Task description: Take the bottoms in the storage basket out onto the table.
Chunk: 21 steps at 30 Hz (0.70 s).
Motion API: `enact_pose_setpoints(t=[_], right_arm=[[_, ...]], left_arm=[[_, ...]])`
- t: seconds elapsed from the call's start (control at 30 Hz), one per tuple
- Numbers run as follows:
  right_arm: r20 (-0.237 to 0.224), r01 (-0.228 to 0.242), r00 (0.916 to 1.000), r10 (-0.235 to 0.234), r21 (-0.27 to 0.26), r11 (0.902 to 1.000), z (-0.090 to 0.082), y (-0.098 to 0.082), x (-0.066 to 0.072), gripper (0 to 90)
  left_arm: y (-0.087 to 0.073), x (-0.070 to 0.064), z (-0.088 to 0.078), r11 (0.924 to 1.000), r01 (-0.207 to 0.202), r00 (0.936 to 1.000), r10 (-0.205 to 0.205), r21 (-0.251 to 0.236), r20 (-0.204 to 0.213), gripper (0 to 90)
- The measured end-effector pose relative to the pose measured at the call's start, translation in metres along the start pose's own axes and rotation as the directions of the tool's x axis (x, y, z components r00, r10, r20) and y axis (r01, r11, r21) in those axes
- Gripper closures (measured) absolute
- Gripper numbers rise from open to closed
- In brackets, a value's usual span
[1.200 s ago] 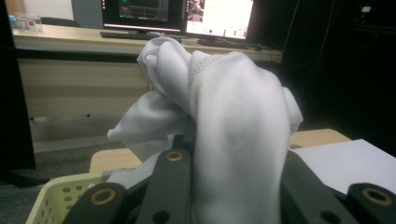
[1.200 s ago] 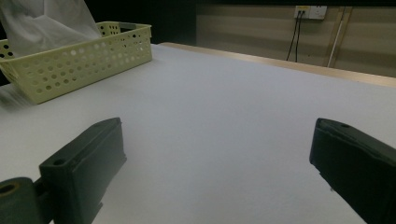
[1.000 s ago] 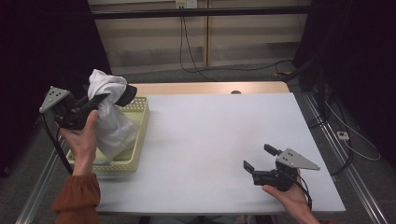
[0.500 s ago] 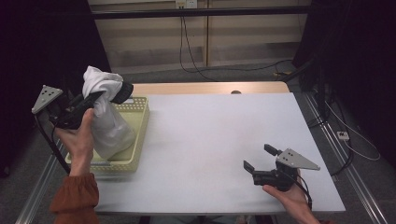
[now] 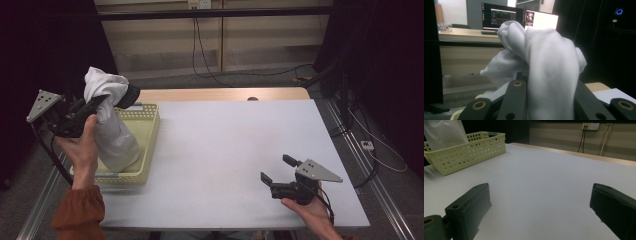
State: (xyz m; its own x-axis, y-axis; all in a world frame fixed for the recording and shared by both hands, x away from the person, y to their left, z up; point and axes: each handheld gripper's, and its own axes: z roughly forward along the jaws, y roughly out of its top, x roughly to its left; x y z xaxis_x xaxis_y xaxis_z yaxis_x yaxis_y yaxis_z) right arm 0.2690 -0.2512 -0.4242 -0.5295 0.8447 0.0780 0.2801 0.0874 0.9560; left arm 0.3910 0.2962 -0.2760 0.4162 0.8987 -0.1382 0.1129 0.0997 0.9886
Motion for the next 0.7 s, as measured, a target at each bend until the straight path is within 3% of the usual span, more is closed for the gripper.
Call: enact_pose_setpoints(t=[0.7], right_arm=[[0.0,0.0,1.0,0.0,0.004,1.0,0.002,0.0,0.0,3.0]], left_arm=[[0.019,-0.009,0.007,0.9992,-0.013,0.9995,0.014,-0.039,0.029,77.9]])
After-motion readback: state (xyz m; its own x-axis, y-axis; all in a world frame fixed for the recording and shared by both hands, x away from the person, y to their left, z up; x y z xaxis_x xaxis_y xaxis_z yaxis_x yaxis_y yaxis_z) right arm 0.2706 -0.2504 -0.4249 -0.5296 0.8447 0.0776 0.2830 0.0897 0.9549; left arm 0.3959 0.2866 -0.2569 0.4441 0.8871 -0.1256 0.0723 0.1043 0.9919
